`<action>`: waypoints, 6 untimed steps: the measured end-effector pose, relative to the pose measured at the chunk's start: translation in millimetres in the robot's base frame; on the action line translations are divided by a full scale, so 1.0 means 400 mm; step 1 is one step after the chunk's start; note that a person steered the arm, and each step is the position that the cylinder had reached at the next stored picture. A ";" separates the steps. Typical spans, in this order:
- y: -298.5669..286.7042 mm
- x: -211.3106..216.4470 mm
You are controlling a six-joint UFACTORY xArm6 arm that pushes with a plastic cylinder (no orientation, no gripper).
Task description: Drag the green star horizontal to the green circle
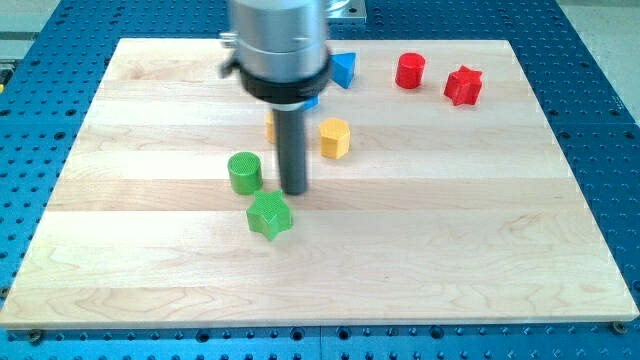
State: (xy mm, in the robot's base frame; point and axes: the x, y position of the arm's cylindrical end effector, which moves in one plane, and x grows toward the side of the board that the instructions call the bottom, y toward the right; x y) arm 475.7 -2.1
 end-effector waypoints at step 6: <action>-0.434 0.123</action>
